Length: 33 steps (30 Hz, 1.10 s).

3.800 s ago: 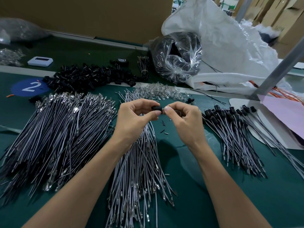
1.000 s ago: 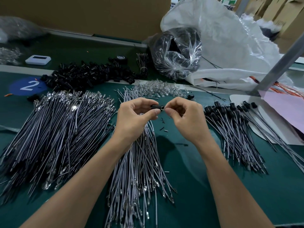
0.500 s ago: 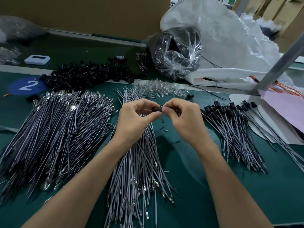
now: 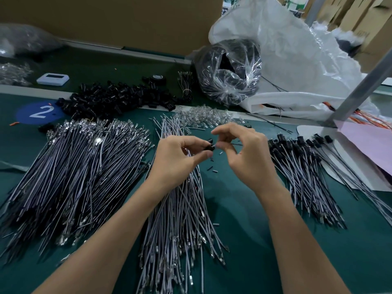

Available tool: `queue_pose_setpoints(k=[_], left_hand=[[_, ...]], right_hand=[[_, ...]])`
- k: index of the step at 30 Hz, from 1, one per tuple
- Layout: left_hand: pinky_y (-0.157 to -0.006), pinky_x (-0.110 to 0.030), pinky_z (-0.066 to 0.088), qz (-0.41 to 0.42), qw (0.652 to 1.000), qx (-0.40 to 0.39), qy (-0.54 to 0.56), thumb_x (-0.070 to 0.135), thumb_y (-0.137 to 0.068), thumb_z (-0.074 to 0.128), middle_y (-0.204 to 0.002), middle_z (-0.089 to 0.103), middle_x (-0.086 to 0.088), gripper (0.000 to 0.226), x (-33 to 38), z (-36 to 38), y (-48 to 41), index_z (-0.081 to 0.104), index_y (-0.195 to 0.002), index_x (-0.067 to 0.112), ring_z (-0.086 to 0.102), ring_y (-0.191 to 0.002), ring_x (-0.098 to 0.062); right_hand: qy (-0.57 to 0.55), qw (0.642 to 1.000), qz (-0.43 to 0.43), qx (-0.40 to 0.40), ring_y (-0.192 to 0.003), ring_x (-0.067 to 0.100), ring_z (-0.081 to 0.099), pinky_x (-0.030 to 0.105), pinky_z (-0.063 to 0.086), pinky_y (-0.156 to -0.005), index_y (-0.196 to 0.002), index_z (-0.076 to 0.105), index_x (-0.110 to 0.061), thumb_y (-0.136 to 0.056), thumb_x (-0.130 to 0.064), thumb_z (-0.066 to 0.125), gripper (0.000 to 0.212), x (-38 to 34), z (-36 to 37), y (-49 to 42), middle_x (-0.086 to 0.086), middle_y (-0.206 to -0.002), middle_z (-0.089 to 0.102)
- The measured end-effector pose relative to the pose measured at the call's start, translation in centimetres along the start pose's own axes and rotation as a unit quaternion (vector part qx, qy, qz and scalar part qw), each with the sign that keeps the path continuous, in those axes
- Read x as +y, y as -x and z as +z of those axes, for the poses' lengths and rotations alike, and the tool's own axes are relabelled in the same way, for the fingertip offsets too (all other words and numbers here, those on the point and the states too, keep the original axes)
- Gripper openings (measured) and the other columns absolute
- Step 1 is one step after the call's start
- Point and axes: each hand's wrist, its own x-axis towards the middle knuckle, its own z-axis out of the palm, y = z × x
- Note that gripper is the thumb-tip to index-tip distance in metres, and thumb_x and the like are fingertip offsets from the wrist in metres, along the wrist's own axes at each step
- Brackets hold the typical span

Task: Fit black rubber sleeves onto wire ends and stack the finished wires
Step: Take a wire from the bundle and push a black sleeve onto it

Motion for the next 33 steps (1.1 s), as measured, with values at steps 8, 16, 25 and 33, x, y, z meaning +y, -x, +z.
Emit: queue_pose_setpoints(k=[8,16,25,33], left_hand=[[-0.067,-0.015,0.054,-0.101,0.975,0.031,0.196,0.006,-0.082,0.073,-0.082,0.077,0.0,0.016,-0.1,-0.5,-0.4,0.074,-0.097,0.013,0.072,-0.073,-0.007],[-0.067,-0.021,0.058,-0.158,0.927,0.094,0.326,0.003,-0.086,0.069,-0.077,0.075,-0.006,0.018,-0.3,-0.4,-0.7,0.068,-0.103,-0.006,0.069,-0.066,-0.012],[-0.065,-0.02,0.057,-0.162,0.919,0.108,0.343,0.003,-0.086,0.07,-0.076,0.075,-0.006,0.008,-0.4,-0.6,-0.9,0.07,-0.093,0.002,0.07,-0.068,-0.012],[-0.065,-0.019,0.057,-0.179,0.903,0.125,0.371,0.003,-0.089,0.065,-0.077,0.071,-0.009,0.006,-0.4,-0.7,-1.1,0.069,-0.093,-0.001,0.067,-0.066,-0.012]], right_hand=[[0.039,0.974,-0.063,0.213,-0.101,0.017,0.056,0.034,0.044,-0.092,-0.103,0.069,-0.007,-0.088,-0.008,0.068,0.015,-0.9,0.4,0.1,0.001,-0.103,0.066],[-0.022,0.991,0.127,-0.033,-0.079,0.007,0.057,0.016,0.04,-0.069,-0.09,0.075,-0.023,-0.069,-0.042,0.084,0.029,-0.7,2.5,0.6,-0.014,-0.085,0.07],[-0.007,0.993,0.117,-0.014,-0.064,0.008,0.059,0.024,0.048,-0.065,-0.085,0.077,-0.022,-0.083,-0.022,0.075,0.003,-0.6,2.6,0.6,-0.014,-0.076,0.072],[0.025,0.996,0.083,-0.01,-0.064,0.016,0.058,0.042,0.05,-0.064,-0.088,0.068,-0.011,-0.094,-0.019,0.064,0.011,-0.6,2.8,0.7,-0.004,-0.074,0.066]])
